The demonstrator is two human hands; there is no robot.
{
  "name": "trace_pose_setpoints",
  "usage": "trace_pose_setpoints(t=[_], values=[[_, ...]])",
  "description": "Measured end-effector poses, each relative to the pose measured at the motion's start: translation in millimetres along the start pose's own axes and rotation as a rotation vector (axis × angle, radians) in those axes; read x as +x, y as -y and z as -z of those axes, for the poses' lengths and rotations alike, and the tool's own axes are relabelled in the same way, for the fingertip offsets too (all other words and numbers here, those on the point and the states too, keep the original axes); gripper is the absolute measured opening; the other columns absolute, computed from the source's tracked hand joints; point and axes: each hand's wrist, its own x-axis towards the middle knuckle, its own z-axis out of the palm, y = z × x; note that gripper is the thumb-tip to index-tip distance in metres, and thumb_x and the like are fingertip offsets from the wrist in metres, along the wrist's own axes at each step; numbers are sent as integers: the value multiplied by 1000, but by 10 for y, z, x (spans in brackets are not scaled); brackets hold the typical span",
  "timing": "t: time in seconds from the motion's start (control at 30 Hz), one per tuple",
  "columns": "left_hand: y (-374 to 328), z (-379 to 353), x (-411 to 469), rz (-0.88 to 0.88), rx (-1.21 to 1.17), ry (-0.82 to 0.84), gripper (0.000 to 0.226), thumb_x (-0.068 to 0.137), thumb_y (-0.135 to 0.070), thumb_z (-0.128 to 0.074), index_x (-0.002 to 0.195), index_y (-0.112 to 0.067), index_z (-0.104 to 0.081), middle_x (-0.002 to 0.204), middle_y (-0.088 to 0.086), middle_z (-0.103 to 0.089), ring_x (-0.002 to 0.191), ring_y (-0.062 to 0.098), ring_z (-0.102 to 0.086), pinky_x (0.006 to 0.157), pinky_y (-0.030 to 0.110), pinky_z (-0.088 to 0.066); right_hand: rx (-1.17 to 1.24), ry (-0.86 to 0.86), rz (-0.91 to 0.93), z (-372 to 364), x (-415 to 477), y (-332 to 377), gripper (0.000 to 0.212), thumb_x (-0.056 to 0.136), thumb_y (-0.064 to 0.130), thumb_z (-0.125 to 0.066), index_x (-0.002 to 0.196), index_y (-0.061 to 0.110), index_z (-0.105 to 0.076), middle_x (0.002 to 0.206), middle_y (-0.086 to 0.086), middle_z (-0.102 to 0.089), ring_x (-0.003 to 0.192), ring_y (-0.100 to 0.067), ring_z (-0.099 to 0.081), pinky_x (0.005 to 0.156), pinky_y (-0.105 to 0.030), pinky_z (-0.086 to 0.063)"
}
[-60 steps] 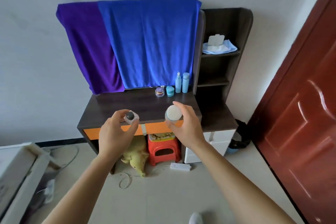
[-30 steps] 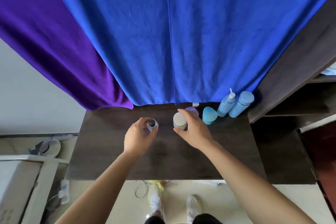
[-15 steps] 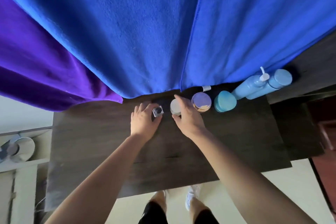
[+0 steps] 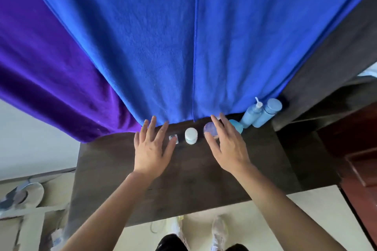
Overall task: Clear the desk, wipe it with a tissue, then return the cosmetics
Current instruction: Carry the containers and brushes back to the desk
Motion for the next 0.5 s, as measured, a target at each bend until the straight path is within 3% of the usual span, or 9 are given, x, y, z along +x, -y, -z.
trace_pose_setpoints(t=[0.17, 0.33, 0.5], values=[[-524, 419, -30, -149, 36, -39, 66, 94, -67, -29, 151, -34, -36, 166, 3, -11, 152, 31, -5, 116, 64, -14, -164, -195, 2, 690, -236, -94, 57, 100, 49, -45, 148, 19, -48, 161, -18, -30, 147, -37, -31, 116, -56, -28], [-977, 712, 192, -376, 25, -81, 67, 95, -62, -32, 150, -26, -41, 163, 11, -20, 150, 37, -15, 111, 68, -22, -234, -349, -181, 1229, -675, -104, 63, 100, 54, -42, 155, 27, -33, 164, -15, -22, 150, -36, -24, 119, -53, -25], [-1500, 709, 328, -674, -38, -68, 64, 96, -56, -38, 148, -20, -45, 161, 16, -25, 147, 41, -23, 109, 67, -26, -302, -464, -482, 1461, -1509, 47, 64, 101, 58, -33, 156, 27, -31, 166, -10, -18, 153, -29, -16, 123, -51, -19]])
